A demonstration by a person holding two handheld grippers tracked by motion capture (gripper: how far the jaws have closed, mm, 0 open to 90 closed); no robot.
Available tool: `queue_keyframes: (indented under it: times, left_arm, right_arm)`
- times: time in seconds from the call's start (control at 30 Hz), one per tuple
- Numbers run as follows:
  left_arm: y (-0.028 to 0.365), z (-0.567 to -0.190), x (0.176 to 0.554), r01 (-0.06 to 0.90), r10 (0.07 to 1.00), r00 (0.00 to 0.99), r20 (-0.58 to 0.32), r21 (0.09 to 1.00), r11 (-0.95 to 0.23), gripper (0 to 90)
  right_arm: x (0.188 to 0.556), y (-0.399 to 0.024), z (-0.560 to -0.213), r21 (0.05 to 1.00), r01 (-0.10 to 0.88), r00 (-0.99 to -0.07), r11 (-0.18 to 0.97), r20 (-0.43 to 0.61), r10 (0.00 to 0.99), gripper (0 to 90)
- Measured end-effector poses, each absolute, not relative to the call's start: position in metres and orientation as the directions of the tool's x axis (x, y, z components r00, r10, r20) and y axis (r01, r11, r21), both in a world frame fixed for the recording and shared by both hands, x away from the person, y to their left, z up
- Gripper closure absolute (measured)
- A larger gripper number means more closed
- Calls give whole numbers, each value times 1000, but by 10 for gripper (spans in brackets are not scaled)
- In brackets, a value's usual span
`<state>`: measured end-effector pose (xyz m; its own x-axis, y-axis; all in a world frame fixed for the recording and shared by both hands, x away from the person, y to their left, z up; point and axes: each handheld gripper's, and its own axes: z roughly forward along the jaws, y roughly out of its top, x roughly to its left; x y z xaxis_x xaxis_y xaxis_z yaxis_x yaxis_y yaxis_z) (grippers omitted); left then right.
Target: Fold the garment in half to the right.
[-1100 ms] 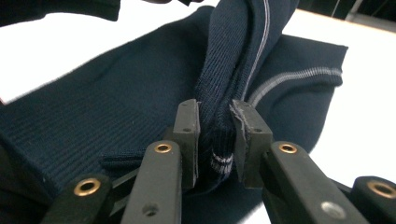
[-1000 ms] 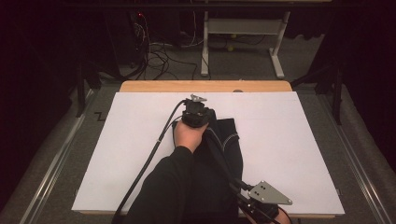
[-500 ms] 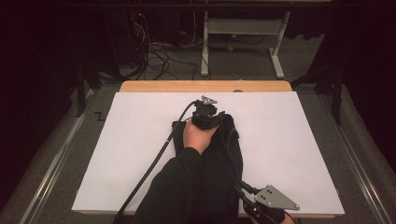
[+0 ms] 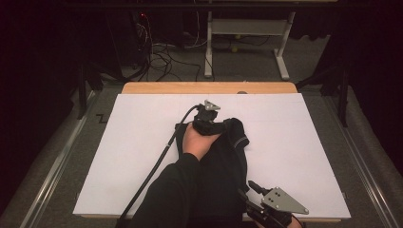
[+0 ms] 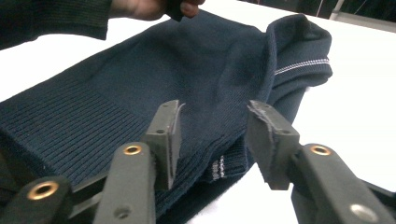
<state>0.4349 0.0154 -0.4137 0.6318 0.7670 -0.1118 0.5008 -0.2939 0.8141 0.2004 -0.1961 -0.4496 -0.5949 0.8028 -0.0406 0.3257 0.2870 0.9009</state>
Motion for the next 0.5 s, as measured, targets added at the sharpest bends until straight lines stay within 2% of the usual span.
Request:
queue_keyframes:
  times: [0.13, 0.5]
  left_arm:
    - [25, -416, 430, 504, 760, 635, -137, 819, -273, 258]
    - [70, -426, 409, 504, 732, 654, -192, 832, -232, 122]
  right_arm:
    - [201, -196, -450, 902, 327, -594, 282, -36, 803, 500]
    - [207, -196, -453, 900, 342, -601, 269, -10, 799, 293]
